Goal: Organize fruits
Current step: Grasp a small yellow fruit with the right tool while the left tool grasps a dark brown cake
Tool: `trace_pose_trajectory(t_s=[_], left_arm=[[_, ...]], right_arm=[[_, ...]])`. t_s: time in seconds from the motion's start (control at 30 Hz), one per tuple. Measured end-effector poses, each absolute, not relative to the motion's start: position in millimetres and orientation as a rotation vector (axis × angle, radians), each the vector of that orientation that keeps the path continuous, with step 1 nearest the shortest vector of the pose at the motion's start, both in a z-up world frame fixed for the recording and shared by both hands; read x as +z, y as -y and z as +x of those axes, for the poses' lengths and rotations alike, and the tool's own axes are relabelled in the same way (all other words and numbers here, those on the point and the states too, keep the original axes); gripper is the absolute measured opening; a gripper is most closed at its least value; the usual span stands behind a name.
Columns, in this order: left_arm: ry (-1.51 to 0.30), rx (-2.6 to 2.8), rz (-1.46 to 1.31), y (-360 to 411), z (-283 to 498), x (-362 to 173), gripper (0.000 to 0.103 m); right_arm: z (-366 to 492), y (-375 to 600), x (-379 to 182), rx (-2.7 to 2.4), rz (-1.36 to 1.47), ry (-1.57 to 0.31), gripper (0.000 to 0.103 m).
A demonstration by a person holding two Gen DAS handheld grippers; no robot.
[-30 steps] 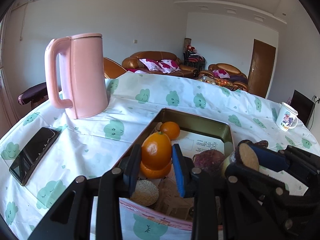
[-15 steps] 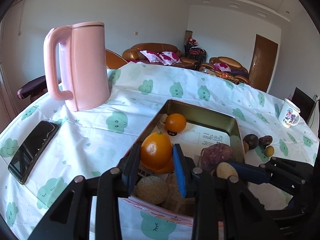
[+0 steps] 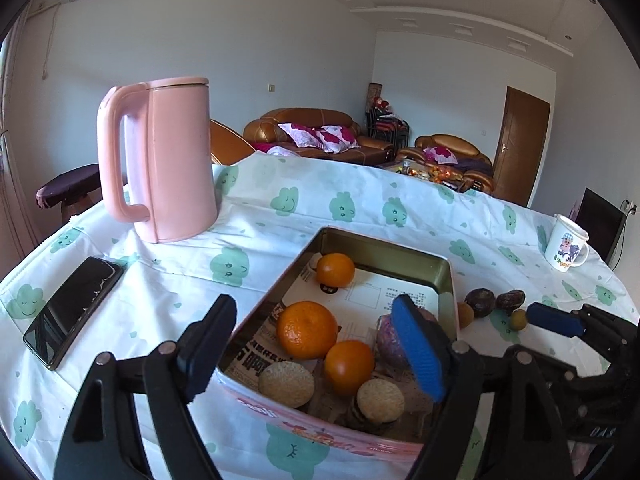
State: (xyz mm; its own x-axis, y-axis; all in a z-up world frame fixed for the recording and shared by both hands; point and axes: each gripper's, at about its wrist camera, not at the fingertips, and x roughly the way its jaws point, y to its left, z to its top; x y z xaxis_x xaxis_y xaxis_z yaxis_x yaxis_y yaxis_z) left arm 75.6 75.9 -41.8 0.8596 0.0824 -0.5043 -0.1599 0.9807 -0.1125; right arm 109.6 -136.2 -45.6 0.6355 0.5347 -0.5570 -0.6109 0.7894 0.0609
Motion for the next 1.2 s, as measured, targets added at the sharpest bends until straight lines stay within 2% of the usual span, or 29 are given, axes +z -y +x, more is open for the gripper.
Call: trace_pose_trajectory(t_s=[0.2,0.4,0.47,0.5,0.53,0.57,0.9,1.03,1.1,1.17,1.2], left_arm=[[-0.528,0.1,-0.144,-57,79,-42,0.082],[-0.535,0.05,-0.096,-28,87,-38,0.084],[-0.532,0.037,-0.071,-16,91,-36,0.089],[-0.531,0.03,-0.058,-11,93,-35,0.089],[-0.529,0.022,-0.045,-6,95,-33,0.089],[-0.529,0.012,-0.033,0,97,-32,0.089],[-0.627,-0.128,0.046,67,144,-37,0.088],[-0.7,-0.2,0.086,107,169,-51,0.084],[-0.749,-0.234,0.1,122,184,-61,0.079],[-0.792,-0.237,0.112,133,198,-72,0.064],[-0.797,-0.232,0.132,138,202,-76,0.062]], right_arm=[[146,201,-47,0.457,-0.055,-0.64,0.063],[175,198,-69,0.441,-0.063,-0.758,0.062],[183,192,-77,0.45,-0.084,-0.8,0.058],[186,191,-81,0.452,-0.083,-0.82,0.05],[190,190,-84,0.457,-0.078,-0.846,0.036],[191,190,-85,0.463,-0.072,-0.857,0.029],[187,238,-74,0.314,-0.049,-0.786,0.029],[192,270,-73,0.249,0.016,-0.78,0.029],[192,283,-72,0.239,0.052,-0.775,0.029],[191,292,-71,0.236,0.081,-0.769,0.029],[192,295,-71,0.239,0.095,-0.766,0.03]])
